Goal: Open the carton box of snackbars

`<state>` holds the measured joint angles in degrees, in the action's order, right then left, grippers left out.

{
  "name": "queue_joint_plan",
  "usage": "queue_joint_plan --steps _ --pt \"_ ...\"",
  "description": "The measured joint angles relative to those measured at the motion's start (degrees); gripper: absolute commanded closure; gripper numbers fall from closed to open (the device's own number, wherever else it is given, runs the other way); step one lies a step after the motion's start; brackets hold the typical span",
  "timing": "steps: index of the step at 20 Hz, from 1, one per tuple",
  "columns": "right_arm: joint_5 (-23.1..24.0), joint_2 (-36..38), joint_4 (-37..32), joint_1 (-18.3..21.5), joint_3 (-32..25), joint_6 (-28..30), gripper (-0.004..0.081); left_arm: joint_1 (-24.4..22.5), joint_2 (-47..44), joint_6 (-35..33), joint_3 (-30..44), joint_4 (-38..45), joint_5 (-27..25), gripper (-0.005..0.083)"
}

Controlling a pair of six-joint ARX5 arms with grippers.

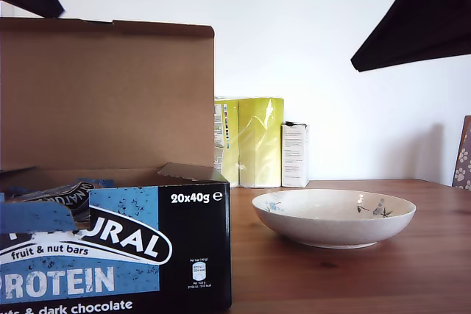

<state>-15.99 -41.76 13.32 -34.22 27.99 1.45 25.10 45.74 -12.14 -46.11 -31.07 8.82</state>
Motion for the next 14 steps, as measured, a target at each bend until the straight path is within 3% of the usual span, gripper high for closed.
queue_joint_plan --steps 5,7,12,14 --pt "0.09 -0.96 -0.52 -0.02 0.00 -1.36 0.0783 0.00 -5.60 -0.20 0.00 -12.28 3.43 0.0794" --pt "0.09 -1.44 -0.66 -0.02 0.00 -1.42 0.0783 0.00 -6.01 -1.09 0.00 -13.42 4.17 0.0794" --pt "0.09 -1.62 -0.72 0.00 0.00 -1.42 0.0783 0.00 -4.48 -2.62 7.93 -0.15 4.24 0.0794" --pt "0.09 -1.62 -0.72 -0.02 0.00 -1.42 0.0783 0.04 -0.68 -2.64 9.73 6.80 0.59 0.0794"
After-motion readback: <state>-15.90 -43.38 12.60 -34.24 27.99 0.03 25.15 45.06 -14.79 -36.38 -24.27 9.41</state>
